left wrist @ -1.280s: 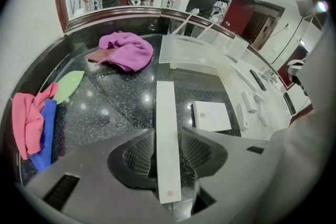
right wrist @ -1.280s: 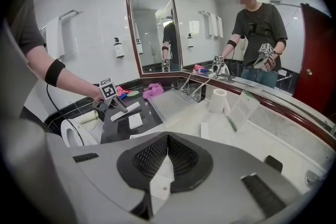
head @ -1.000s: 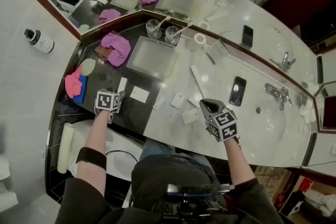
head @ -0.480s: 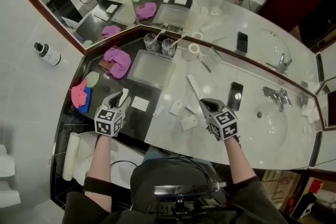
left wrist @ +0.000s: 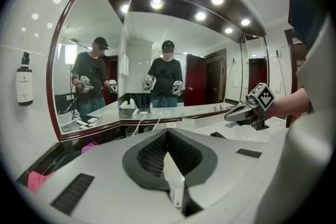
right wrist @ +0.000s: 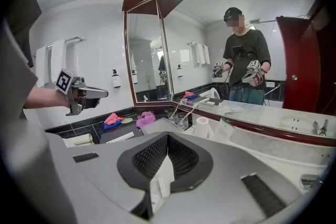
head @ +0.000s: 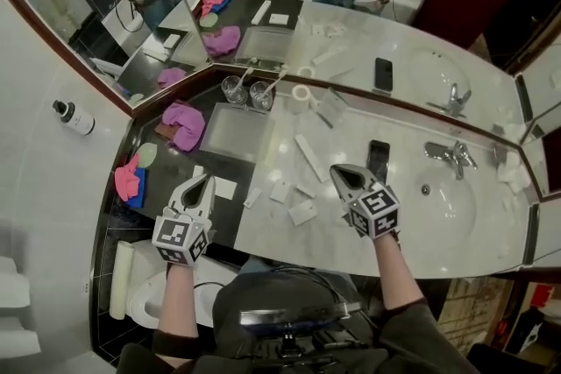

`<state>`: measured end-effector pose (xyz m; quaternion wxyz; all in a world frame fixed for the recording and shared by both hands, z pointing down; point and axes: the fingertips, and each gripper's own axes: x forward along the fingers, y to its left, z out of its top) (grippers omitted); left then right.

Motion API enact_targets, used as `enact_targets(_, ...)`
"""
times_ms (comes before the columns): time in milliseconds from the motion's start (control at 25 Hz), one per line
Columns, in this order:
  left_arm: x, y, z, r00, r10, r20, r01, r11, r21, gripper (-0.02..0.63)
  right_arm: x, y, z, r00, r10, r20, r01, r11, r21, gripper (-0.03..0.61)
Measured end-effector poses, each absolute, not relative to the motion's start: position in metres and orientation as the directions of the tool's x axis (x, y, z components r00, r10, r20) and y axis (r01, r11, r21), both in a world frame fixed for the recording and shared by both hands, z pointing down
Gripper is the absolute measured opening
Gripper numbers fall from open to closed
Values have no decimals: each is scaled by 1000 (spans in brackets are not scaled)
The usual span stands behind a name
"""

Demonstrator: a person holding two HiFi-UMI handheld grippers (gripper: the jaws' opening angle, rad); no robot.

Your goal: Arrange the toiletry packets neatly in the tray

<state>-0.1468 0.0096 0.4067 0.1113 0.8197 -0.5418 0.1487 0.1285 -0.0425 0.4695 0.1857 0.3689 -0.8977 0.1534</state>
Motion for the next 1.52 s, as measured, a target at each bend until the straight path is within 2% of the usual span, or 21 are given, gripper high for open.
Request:
enact_targets(360, -117, 26, 404, 404, -842, 357, -906, -421, 34, 0, 139, -26, 442, -669, -639, 380, -725, 674, -142, 17)
enact_targets(760, -111, 35, 410, 425, -829, 365, -891, -453, 8, 0, 138, -18, 451, -662, -637, 396, -730, 668, -145, 17)
enact_targets(920, -113, 37, 415, 429, -830, 356, -895, -444, 43, 0, 133, -19, 454, -657, -631, 413, -729, 671, -134, 17)
enact_targets(1160, -118, 33, 419, 425, -826, 371, -898, -437, 57, 2, 132, -32, 474, -593, -656, 467, -768, 635, -84, 23)
enact_targets(1320, -122, 31, 426, 428, -818, 385, -896, -440, 61, 2, 124, -43, 501, -557, -618, 555, -763, 645, -47, 71)
enact_targets(1400, -123, 28, 430, 437, -809, 392, -890, -452, 58, 2, 119, -51, 517, -537, -599, 594, -764, 645, -40, 136)
enact_targets(1520, -127, 24, 438, 455, -793, 405, -877, -477, 52, 2, 110, -63, 543, -504, -571, 648, -772, 635, -42, 198)
